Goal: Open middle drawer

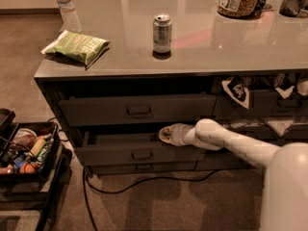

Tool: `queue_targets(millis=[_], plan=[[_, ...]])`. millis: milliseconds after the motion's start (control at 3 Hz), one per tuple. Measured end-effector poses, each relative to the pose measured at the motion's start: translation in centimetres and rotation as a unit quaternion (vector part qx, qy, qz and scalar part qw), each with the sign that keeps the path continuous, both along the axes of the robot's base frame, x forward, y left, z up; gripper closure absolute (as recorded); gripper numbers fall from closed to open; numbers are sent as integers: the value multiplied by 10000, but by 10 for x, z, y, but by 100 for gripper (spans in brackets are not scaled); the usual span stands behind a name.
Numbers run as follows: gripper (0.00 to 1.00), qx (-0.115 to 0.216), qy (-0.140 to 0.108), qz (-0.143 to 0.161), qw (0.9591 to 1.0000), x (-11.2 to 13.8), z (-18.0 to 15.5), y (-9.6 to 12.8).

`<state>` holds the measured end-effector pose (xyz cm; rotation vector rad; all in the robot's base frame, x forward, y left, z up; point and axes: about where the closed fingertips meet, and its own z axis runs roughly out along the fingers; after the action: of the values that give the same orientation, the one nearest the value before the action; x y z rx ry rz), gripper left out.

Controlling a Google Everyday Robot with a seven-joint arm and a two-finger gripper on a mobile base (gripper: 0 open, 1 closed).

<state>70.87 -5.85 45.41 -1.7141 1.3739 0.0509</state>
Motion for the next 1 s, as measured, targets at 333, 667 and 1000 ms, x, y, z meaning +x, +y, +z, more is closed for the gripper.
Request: queue_targets(millis=[333,667,1000], plan=[[100,-214,488,200,9984,-5,-11,3],[100,-315,748,337,9961,-16,-17,6],[100,-235,980,421,9940,-30,-18,5]])
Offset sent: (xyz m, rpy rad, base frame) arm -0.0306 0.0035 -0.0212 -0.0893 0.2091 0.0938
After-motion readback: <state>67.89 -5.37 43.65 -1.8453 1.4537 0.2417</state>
